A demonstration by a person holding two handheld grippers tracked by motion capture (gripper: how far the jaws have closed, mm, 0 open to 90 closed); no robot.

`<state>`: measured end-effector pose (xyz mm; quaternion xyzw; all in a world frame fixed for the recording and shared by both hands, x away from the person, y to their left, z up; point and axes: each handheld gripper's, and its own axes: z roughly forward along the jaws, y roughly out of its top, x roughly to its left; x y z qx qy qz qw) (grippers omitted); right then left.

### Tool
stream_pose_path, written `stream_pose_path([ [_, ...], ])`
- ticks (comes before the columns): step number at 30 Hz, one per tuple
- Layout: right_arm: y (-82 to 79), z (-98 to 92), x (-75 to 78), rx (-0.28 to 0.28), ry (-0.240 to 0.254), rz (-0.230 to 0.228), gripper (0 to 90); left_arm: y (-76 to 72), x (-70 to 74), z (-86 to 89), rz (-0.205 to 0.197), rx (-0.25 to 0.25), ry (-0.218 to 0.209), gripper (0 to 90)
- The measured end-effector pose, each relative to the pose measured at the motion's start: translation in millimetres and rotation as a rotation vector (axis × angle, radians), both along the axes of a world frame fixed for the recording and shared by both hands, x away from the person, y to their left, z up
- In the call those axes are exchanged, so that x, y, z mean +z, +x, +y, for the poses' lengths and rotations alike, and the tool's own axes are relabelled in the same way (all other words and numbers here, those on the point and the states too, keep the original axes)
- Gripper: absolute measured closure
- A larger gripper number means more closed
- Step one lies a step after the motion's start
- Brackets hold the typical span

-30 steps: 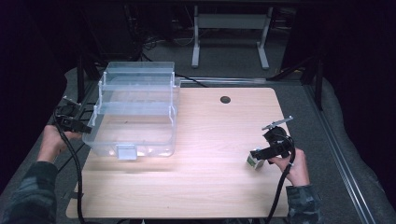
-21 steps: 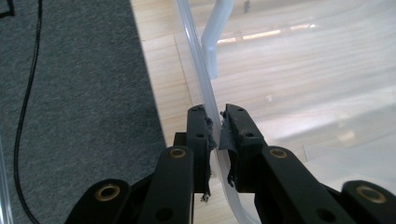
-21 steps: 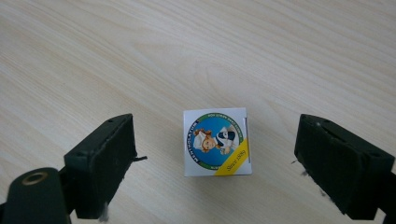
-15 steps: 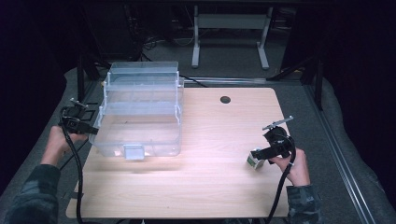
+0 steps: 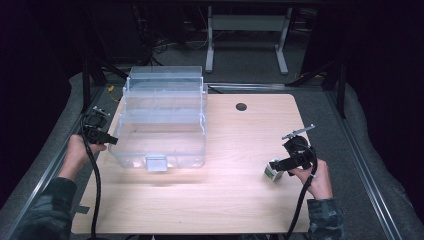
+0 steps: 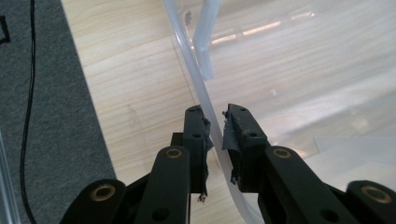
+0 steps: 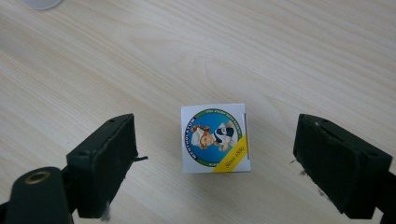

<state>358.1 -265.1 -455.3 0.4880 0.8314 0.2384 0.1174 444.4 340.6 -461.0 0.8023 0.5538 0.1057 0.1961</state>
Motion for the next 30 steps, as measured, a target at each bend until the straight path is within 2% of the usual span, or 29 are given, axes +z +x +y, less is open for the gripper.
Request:
stream_pose_path([
  [3, 0.2, 0.2, -0.4, -0.001, -0.001, 0.001, 13.0, -1.9, -0.7, -8.4, -0.009, -0.012, -0.006, 77.0],
  [13, 0.1, -0.5, -0.4, -0.001, 0.003, 0.004, 13.0, -6.1, 0.8, -42.5, -0.005, -0.059, 0.038, 75.9],
  [17, 0.3, -0.8, -0.7, -0.001, 0.000, 0.006, 13.1, -9.2, -0.1, -57.3, -0.019, -0.098, 0.032, 73.8],
  [20, 0.3, -1.0, -0.8, -0.002, 0.000, 0.008, 13.0, -11.5, -1.0, -68.3, -0.032, -0.109, 0.026, 72.7],
  [30, 0.4, -1.6, -1.2, 0.001, 0.001, 0.012, 13.0, -13.0, -0.3, -96.7, -0.028, -0.167, 0.038, 71.4],
])
